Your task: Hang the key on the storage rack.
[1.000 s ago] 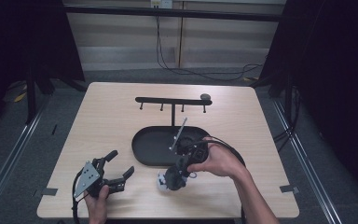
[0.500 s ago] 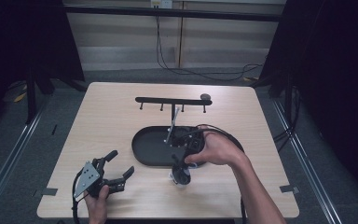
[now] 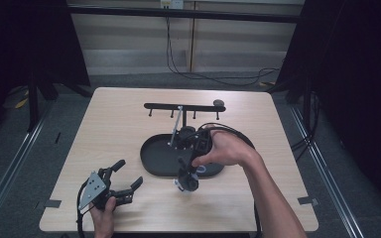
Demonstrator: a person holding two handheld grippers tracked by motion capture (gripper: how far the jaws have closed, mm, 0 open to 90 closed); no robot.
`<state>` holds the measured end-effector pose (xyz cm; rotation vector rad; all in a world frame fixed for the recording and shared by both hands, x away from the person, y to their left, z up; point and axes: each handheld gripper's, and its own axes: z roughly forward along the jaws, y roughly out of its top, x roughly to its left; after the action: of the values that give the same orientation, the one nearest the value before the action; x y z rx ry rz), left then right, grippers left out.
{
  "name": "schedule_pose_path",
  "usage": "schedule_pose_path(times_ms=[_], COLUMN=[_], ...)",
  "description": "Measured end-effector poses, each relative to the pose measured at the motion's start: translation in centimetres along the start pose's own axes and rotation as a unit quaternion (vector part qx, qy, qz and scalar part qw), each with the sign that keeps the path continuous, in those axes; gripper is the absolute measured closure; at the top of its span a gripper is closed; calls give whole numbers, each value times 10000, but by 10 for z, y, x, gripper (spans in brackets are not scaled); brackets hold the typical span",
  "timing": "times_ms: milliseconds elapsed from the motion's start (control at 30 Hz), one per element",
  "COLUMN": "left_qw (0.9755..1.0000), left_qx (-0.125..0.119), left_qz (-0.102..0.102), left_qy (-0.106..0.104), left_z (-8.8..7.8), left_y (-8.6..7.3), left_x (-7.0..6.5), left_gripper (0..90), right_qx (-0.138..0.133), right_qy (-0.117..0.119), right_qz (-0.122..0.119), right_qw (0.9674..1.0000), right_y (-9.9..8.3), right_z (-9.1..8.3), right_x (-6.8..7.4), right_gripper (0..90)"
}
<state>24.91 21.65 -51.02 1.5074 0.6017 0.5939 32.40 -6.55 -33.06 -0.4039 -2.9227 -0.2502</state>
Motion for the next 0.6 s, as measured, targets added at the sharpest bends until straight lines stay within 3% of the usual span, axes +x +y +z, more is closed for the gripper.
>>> schedule_pose_path(times_ms=[333, 600], left_qw=[10000, 10000], left_qx=[0, 3], left_qz=[1, 0], left_qy=[0, -2], left_z=[0, 0], left_y=[0, 0], left_x=[0, 0], left_gripper=[157, 157], right_qx=[-110, -21], right_qy=[-77, -75], right_qz=[-48, -55], right_qw=[9999, 10000], right_y=[5, 12], right_z=[-11, -18], right_x=[-10, -19], right_gripper=[875, 875])
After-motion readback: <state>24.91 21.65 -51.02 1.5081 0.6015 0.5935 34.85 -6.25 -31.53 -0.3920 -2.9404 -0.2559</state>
